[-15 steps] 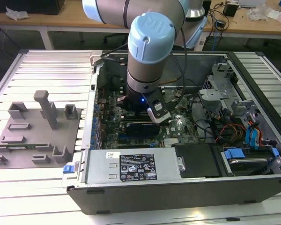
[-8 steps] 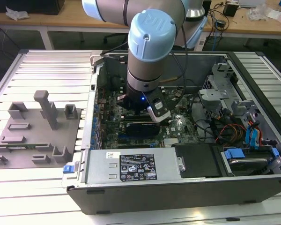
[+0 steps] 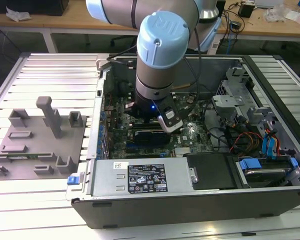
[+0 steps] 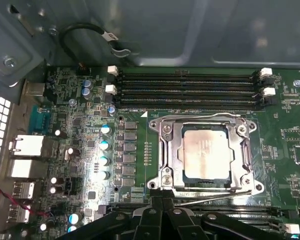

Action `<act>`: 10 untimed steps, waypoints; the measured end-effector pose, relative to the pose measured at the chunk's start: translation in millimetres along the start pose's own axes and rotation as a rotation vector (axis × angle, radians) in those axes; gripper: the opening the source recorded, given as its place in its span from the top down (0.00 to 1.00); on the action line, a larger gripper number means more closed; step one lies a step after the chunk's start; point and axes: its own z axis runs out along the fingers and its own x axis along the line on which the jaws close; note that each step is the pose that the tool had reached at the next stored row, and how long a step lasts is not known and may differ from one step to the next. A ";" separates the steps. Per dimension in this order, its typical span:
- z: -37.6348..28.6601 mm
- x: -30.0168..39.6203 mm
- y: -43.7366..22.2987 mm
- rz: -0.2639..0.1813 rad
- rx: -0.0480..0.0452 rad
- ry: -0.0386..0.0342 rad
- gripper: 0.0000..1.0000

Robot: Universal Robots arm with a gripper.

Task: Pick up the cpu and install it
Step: 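Install the second cpu locking lever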

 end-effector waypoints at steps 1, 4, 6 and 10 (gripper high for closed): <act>-0.2 0.1 -0.7 0.000 -0.0092 -0.0006 0.89; 0.2 1.0 -3.2 0.000 -0.0150 -0.0021 0.89; 1.6 1.9 -6.0 0.000 -0.0469 -0.0096 0.89; 6.2 8.1 -8.2 0.001 -0.0900 -0.0214 0.89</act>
